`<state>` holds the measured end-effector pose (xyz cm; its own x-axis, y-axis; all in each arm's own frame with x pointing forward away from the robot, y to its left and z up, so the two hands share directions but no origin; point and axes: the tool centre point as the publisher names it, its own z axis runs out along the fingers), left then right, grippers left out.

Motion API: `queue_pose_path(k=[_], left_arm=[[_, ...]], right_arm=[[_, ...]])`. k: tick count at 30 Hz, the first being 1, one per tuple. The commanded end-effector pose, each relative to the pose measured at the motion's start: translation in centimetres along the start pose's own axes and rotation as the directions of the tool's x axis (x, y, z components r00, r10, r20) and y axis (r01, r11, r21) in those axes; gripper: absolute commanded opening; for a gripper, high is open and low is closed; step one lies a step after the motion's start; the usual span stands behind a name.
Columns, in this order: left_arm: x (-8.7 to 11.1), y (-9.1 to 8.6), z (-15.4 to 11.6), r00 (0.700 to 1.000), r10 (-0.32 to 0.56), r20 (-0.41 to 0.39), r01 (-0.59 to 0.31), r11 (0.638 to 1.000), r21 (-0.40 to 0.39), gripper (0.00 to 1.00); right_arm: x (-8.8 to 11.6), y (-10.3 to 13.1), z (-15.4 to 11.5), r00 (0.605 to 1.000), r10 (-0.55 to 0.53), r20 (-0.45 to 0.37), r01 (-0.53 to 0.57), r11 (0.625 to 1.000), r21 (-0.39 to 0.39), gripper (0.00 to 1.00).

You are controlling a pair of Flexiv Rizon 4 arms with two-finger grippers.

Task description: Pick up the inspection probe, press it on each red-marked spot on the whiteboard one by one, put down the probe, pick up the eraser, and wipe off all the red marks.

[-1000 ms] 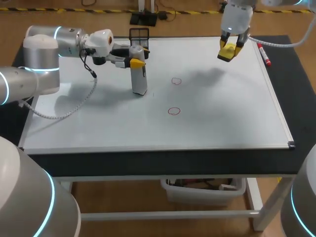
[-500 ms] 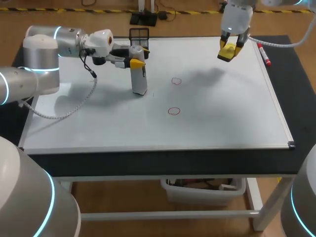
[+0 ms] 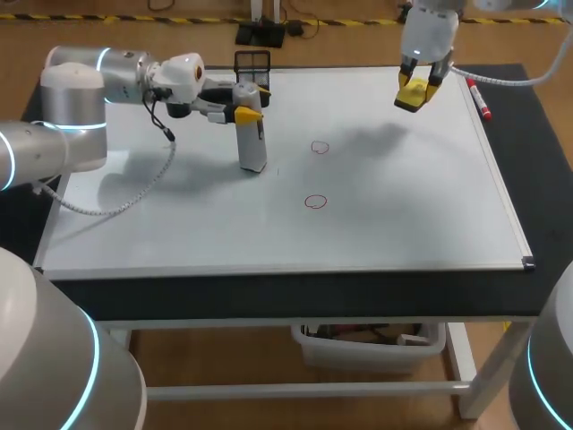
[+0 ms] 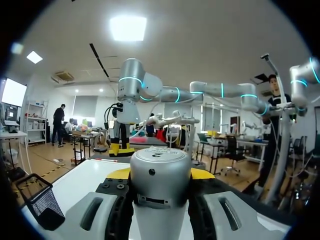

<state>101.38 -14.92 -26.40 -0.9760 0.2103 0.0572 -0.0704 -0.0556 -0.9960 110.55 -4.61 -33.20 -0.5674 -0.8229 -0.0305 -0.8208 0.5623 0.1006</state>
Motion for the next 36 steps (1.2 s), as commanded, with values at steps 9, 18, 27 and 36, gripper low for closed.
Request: queue_pose_path(k=[9, 18, 27, 36], left_arm=[[-1.0, -3.1, -2.5, 0.997, 0.045, 0.058, -0.044, 0.999, -0.024, 0.0], [-2.8, -5.8, -5.6, 0.989, 0.075, 0.128, -0.07, 0.996, -0.049, 0.0], [-4.5, -6.3, -9.2, 0.981, 0.059, 0.185, -0.05, 0.997, -0.052, 0.0], [-5.8, -6.1, -12.5, 0.976, 0.046, 0.211, -0.036, 0.998, -0.052, 0.0]], right_arm=[[0.1, 0.0, -0.2, 1.0, -0.002, -0.004, 0.002, 1.0, 0.002, 0.0], [0.1, 0.0, -0.2, 1.0, -0.002, -0.004, 0.002, 1.0, 0.002, 0.0], [0.1, 0.0, -0.2, 1.0, -0.002, -0.004, 0.002, 1.0, 0.002, 0.0], [0.1, 0.0, -0.2, 1.0, -0.002, -0.004, 0.002, 1.0, 0.002, 0.0]])
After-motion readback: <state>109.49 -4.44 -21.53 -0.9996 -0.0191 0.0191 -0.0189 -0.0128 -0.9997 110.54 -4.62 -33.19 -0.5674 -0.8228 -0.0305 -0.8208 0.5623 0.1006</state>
